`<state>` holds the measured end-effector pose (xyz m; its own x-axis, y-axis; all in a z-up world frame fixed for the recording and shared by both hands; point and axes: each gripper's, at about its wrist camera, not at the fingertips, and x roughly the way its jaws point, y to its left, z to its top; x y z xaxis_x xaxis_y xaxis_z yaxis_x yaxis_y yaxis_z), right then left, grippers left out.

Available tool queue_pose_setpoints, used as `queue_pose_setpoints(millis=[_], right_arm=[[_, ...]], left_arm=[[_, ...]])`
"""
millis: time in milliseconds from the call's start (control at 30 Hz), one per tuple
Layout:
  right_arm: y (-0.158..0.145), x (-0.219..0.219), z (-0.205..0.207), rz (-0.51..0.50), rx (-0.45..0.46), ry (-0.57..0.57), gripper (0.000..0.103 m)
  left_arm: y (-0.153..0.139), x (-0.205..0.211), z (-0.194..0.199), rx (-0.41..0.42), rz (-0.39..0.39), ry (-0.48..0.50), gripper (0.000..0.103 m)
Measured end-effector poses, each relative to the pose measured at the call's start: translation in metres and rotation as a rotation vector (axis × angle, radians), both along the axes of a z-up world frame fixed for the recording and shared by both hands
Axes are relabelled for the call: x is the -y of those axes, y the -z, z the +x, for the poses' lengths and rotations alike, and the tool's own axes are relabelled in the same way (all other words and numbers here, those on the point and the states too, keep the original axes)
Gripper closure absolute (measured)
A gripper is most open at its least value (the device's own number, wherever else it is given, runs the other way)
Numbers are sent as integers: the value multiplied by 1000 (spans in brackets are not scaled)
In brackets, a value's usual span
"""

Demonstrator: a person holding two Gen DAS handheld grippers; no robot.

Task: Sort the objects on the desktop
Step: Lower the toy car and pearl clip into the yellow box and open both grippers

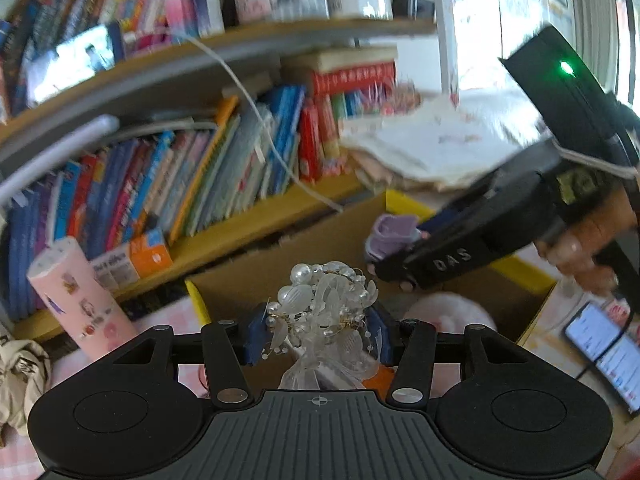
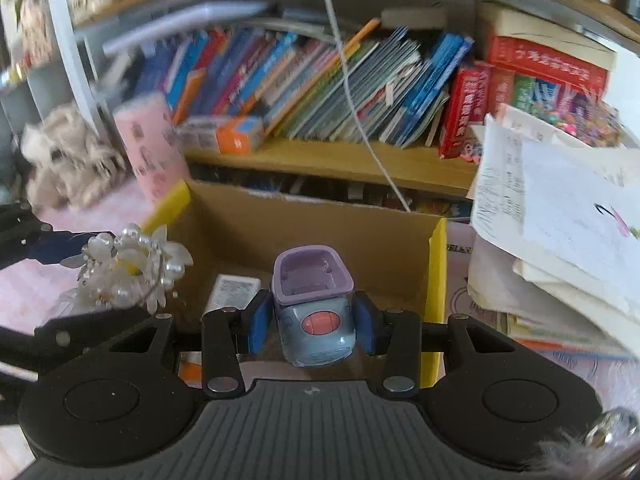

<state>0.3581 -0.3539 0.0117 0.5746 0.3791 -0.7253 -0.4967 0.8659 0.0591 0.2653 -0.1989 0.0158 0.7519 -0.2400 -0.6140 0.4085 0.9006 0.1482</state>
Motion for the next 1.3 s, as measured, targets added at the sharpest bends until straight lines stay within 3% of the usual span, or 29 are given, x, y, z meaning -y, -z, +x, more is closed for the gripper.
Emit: queue_pose_setpoints(millis=[400, 567, 700, 967, 1300], right_arm=[[35, -18, 16, -112, -91, -66, 62], [35, -19, 16, -106, -101, -60, 61], [31, -17, 12, -87, -94, -60, 54], [7, -9, -9, -10, -31, -13, 41], [-23, 13, -63, -2, 122, 94, 20]], left_arm=[[28, 3, 9, -63, 33, 29, 47], [30, 6, 6, -64, 43, 29, 40], [25, 6, 3, -44, 46, 19, 33], [7, 4, -21, 39, 44, -9, 21], [-21, -2, -66, 130, 11, -76, 9]])
